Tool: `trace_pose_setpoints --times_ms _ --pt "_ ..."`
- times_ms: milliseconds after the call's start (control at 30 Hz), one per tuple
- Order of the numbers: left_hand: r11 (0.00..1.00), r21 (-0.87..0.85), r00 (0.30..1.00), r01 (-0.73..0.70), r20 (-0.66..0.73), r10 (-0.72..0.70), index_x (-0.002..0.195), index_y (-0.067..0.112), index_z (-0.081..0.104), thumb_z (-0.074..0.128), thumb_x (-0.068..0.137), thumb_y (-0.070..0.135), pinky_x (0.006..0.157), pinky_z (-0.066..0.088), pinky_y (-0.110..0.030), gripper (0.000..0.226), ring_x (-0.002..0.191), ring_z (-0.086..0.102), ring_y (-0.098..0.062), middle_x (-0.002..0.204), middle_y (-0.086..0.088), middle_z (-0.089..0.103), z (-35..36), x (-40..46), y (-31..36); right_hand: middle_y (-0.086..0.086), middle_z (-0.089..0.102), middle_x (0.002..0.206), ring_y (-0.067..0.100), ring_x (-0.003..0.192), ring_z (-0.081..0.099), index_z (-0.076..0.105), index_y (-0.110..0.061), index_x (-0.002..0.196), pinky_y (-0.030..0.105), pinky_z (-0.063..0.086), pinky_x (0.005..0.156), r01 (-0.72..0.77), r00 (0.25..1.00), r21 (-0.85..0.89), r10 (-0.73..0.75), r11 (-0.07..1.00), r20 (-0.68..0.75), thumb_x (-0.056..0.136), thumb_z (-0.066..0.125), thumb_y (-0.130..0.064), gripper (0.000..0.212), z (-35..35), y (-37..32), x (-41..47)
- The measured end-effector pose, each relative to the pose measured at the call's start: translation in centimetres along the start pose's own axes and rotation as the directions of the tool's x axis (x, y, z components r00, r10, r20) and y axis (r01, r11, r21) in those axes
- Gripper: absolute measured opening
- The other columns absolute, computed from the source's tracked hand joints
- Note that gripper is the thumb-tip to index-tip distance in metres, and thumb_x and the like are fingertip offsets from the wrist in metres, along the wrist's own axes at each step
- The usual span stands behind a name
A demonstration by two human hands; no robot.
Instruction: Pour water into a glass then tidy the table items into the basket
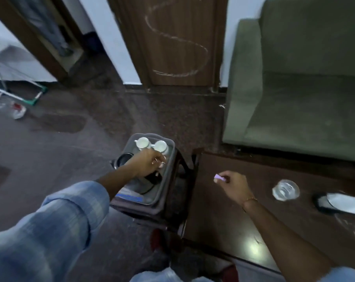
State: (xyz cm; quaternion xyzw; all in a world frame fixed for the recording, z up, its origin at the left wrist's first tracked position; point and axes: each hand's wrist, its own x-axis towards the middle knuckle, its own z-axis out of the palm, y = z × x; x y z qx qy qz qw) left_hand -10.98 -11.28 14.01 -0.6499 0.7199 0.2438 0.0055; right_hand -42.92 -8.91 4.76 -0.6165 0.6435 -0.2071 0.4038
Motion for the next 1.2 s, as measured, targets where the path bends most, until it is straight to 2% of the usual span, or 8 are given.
trace_pose_setpoints --times_ms 100,167,267,467,667,800,1033,1200 --pt "0.997 -0.026 0.995 0.066 -0.067 -0.068 0.107 0.024 0.074 0.056 0.089 0.013 0.086 0.048 -0.022 0.028 0.099 0.067 -0.023 0.11 -0.004 0.073 -3.0 -0.9 -6.1 -0.01 0.068 0.069 -0.001 0.068 0.06 0.074 -0.025 0.084 -0.001 0.039 0.061 0.082 0.996 -0.001 -0.082 0.997 0.023 0.08 0.074 -0.029 0.006 4.7 -6.6 2.6" --pt "0.997 -0.047 0.994 0.054 -0.095 -0.058 0.108 0.023 0.074 0.056 0.089 0.014 0.091 0.052 -0.03 0.027 0.102 0.068 -0.023 0.112 -0.003 0.073 -4.7 -1.0 -10.1 -0.008 0.069 0.07 0.001 0.067 0.061 0.072 -0.024 0.083 0.003 0.039 0.059 0.112 0.993 -0.002 -0.112 0.994 0.042 0.082 0.071 -0.031 0.006 7.9 -10.6 4.2" --pt "0.995 -0.1 0.992 0.017 -0.119 -0.029 0.107 0.019 0.075 0.056 0.088 0.008 0.092 0.05 -0.027 0.029 0.104 0.068 -0.02 0.112 -0.001 0.074 -6.4 -0.5 -15.5 -0.007 0.07 0.073 0.005 0.068 0.061 0.072 -0.021 0.084 0.004 0.04 0.057 0.14 0.988 -0.046 -0.136 0.989 0.08 0.084 0.07 -0.03 0.009 12.4 -15.9 6.4" --pt "0.977 -0.207 0.996 0.044 -0.072 -0.06 0.109 0.015 0.074 0.051 0.087 0.001 0.092 0.05 -0.028 0.035 0.104 0.068 -0.022 0.112 -0.004 0.074 -6.2 0.7 -23.5 0.006 0.069 0.078 0.016 0.075 0.06 0.072 -0.01 0.085 0.015 0.036 0.064 0.121 0.988 -0.185 -0.1 0.975 0.119 0.083 0.068 -0.018 0.01 18.9 -22.7 10.3" --pt "0.965 -0.262 1.0 0.028 0.019 -0.024 0.106 0.015 0.073 0.05 0.087 0.002 0.088 0.053 -0.041 0.033 0.1 0.067 -0.03 0.106 -0.01 0.073 -3.1 2.4 -27.2 0.014 0.071 0.082 0.029 0.084 0.065 0.07 0.001 0.079 0.034 0.048 0.078 0.096 0.986 -0.276 -0.053 0.956 0.16 0.085 0.065 -0.017 0.019 22.8 -24.0 14.1" --pt "0.954 -0.294 0.997 0.058 0.062 -0.041 0.109 0.019 0.073 0.048 0.088 0.005 0.087 0.054 -0.039 0.035 0.097 0.068 -0.029 0.102 -0.009 0.074 -1.2 3.6 -28.4 0.009 0.066 0.078 0.028 0.083 0.062 0.069 -0.004 0.078 0.025 0.035 0.068 0.048 0.981 -0.31 0.013 0.949 0.191 0.088 0.064 -0.024 0.023 25.2 -23.3 15.8" --pt "0.94 -0.327 0.99 0.097 0.131 -0.057 0.113 0.022 0.071 0.047 0.085 0.003 0.087 0.055 -0.04 0.042 0.097 0.068 -0.028 0.108 -0.009 0.073 2.3 6.3 -29.9 0.006 0.075 0.096 0.013 0.093 0.065 0.077 -0.011 0.088 0.016 0.037 0.073 -0.054 0.968 -0.301 0.124 0.952 0.218 0.081 0.071 -0.023 0.015 28.5 -21.6 19.1" --pt "0.937 -0.346 0.989 0.046 0.147 0.006 0.118 0.018 0.069 0.051 0.087 0.003 0.088 0.054 -0.04 0.039 0.097 0.067 -0.029 0.109 -0.011 0.071 3.4 8.7 -30.1 0.012 0.073 0.098 0.024 0.096 0.067 0.075 -0.006 0.091 0.021 0.042 0.078 -0.067 0.958 -0.36 0.16 0.93 0.236 0.079 0.075 -0.023 0.021 29.8 -20.6 21.2"
